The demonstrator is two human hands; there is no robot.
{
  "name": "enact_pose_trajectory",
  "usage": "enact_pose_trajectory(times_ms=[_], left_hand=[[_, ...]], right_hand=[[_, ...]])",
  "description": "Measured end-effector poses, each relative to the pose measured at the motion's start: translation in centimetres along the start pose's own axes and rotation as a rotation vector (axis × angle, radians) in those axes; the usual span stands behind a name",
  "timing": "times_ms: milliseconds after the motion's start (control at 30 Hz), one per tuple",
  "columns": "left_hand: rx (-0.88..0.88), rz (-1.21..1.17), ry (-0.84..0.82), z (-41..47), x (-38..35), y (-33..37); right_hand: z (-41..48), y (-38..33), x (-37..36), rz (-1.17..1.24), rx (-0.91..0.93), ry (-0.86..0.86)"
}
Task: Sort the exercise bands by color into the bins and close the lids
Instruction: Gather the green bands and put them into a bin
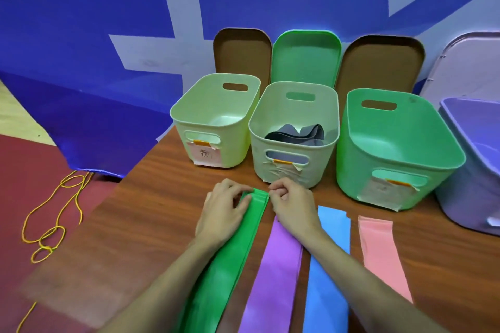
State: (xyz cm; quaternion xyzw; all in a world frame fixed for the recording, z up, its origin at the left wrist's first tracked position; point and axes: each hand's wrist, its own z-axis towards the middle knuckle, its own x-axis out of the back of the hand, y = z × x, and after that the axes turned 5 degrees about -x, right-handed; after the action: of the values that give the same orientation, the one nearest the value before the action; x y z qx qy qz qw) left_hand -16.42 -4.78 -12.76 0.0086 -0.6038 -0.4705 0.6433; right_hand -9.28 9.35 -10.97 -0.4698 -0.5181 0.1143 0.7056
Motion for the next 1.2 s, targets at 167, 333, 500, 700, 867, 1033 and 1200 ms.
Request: enact_pose_trajectory(times_ms=[167, 333, 500, 700, 867, 1033, 1200], left_hand=[[-0.023, -0.046, 0.049, 0.3, -0.2, -0.4], [-0.023, -0.13, 0.099, 0.1, -0.3, -0.6], [0.089, -0.309, 0.166, -0.2, 0.0, -0.6], [0.199, -0.553, 0.319, -0.2, 0.2, -1.1], [0.285, -0.616, 0.475, -0.3, 0.8, -1.1], [0.406, -0.675, 0.365, -0.1, 1.7, -1.7], [0.354, -0.605, 0.294, -0.6, 4.6, 0.1]], right_hand=[[-0.3, 0.8, -1.3, -0.011, 0.021, 0.112], [-0.2, 0.7, -1.6, -0.126, 0.083, 0.092], [-0.4, 0.9, -1.6, -0.141, 0.081, 0.086], [-0.5, 1.0, -1.5, -0.109, 0.11, 0.078], [-1.3, 1.0, -1.4, -0.053, 0.181, 0.118], [-2.6, -0.5, -1.2, -0.42, 0.34, 0.061], [-2.7, -4.8, 0.2, -0.42, 0.296, -0.042]])
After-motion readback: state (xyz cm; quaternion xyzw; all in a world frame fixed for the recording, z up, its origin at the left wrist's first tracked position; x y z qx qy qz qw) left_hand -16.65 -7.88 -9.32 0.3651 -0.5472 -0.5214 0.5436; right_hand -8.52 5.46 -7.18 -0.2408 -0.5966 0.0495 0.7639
